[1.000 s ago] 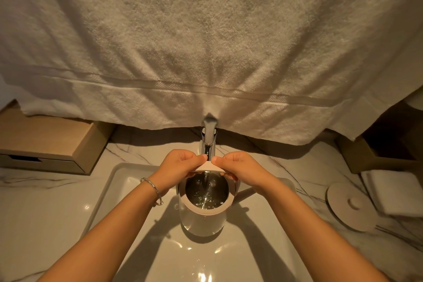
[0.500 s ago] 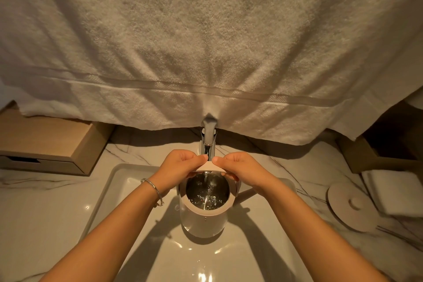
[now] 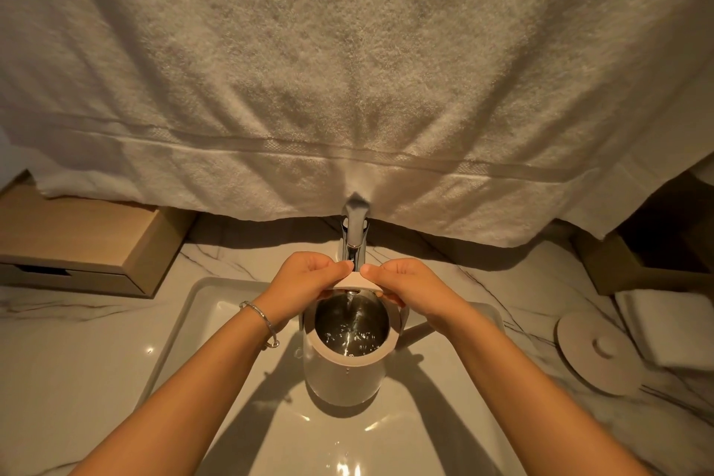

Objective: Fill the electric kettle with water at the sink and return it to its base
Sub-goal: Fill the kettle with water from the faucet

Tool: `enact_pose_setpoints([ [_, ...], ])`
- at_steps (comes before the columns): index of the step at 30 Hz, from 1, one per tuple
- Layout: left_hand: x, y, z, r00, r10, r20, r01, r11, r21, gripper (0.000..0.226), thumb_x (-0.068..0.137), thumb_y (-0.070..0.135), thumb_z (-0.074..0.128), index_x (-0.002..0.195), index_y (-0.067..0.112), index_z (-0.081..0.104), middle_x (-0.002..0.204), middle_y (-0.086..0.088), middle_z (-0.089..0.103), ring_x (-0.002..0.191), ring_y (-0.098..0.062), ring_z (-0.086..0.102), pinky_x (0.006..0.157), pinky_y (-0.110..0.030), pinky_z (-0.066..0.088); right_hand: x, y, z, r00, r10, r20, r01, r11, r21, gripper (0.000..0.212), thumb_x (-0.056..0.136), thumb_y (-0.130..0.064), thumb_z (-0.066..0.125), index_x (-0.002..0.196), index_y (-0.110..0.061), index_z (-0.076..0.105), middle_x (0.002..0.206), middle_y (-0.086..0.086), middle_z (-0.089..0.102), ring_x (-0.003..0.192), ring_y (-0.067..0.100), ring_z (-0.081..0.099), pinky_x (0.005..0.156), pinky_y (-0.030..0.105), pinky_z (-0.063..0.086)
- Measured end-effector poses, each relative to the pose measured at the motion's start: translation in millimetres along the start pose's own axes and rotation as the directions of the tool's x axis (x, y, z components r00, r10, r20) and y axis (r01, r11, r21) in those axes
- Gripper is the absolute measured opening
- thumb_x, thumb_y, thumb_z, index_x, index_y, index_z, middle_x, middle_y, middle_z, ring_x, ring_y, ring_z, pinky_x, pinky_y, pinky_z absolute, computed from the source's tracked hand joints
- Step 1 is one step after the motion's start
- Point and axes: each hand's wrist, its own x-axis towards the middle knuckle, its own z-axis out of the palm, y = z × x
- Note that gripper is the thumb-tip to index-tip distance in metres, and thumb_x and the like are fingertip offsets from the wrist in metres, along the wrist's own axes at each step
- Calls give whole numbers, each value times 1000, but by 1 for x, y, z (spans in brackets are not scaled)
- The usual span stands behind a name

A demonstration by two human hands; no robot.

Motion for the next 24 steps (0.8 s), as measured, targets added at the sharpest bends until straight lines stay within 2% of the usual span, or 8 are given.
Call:
enact_pose_setpoints([
  [5,-1,1,-3,1000,7,20,-7,1000,-2,48,85,32,59,42,21,42,39,10,36,38,-2,35,45,-8,36,2,0,3,1000,11,-8,-11,1000,2,40,84,-45,57,55,-19,53,58,-2,51,62,11,48,69,26,41],
  [9,-2,-1,-5,1000,0,20,0,1000,-14,48,85,32,59,42,21,42,38,10,37,38,-2,35,44,-9,35,2,1,7,1000,16,-13,-16,1000,18,36,84,-45,57,71,-12,60,71,6,58,72,16,55,72,27,44],
  [11,-2,-1,-5,1000,3,19,-3,1000,-11,48,85,32,59,42,21,43,38,11,37,37,-2,36,45,-9,36,2,1,8,1000,15,-16,-14,999,46,35,84,-44,57,73,-11,61,72,5,60,72,16,56,74,28,46],
  [16,-1,-3,-6,1000,11,8,-11,1000,9,46,85,34,58,43,20,46,40,9,41,40,-2,40,49,-9,39,1,1,9,1000,6,-30,-4,998,58,42,84,-44,57,84,-2,65,79,11,62,75,18,57,74,28,45],
  [18,-3,-6,-7,1000,-9,3,9,1000,-1,46,85,37,58,43,20,47,42,7,42,42,-3,40,50,-11,40,0,2,10,999,10,-30,-8,998,66,42,84,-43,58,80,-2,65,77,10,61,73,18,56,73,29,45],
  [20,-5,-10,-7,999,-32,-6,31,999,-14,48,84,39,57,41,23,47,42,7,43,42,-3,41,50,-12,39,-1,2,10,999,15,-29,-13,998,68,35,83,-42,59,71,-9,61,72,7,60,70,16,56,71,27,45],
  [24,-8,-13,-3,998,-52,-40,49,997,-59,47,82,41,59,41,23,46,42,7,43,41,-4,42,49,-12,41,0,3,10,999,27,-37,-25,998,56,33,82,-43,60,69,-13,59,71,6,60,69,15,56,67,24,45],
])
